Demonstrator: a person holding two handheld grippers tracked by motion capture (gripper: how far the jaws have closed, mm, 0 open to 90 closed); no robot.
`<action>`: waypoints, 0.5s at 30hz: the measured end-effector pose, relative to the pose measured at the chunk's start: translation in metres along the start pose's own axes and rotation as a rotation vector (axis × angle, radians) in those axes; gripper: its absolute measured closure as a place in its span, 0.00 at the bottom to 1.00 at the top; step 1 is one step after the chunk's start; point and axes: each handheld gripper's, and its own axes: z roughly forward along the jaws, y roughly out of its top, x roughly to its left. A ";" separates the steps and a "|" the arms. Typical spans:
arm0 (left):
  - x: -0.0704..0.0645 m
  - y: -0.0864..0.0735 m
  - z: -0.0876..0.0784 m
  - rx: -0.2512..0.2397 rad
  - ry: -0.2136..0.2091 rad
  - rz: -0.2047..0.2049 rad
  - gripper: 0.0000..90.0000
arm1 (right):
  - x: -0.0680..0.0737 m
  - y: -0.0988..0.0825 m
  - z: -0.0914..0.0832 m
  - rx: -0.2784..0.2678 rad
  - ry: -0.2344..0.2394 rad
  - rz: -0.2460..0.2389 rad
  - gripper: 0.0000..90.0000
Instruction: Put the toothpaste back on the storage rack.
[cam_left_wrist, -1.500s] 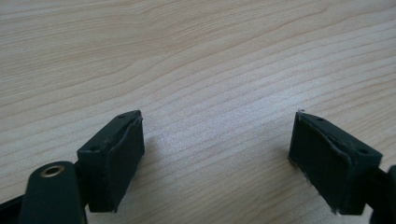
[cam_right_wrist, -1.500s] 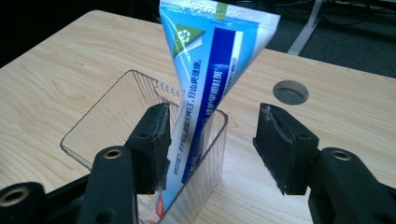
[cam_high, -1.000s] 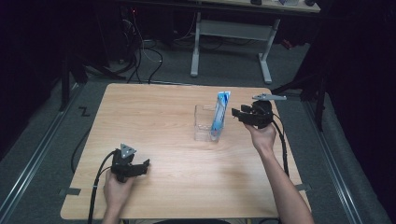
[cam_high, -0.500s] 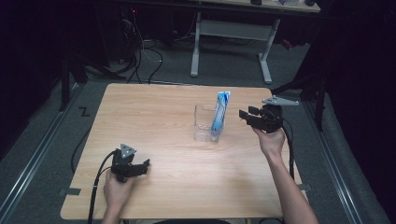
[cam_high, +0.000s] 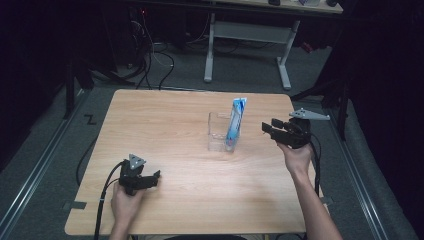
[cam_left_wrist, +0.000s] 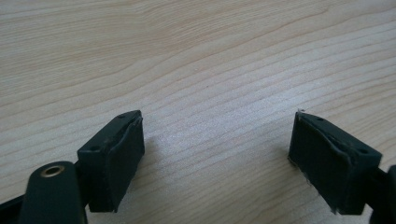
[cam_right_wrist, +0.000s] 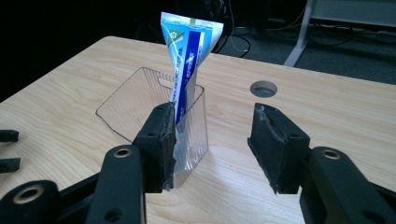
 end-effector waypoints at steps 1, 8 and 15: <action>0.000 0.000 0.000 0.000 0.000 -0.001 0.21 | 0.000 -0.001 -0.001 -0.003 0.000 0.002 0.56; 0.000 0.000 0.000 0.000 0.000 -0.001 0.21 | -0.002 -0.011 -0.008 -0.010 0.007 0.017 0.56; 0.000 0.000 0.000 -0.001 0.000 -0.001 0.21 | -0.005 -0.019 -0.013 -0.015 0.005 0.029 0.56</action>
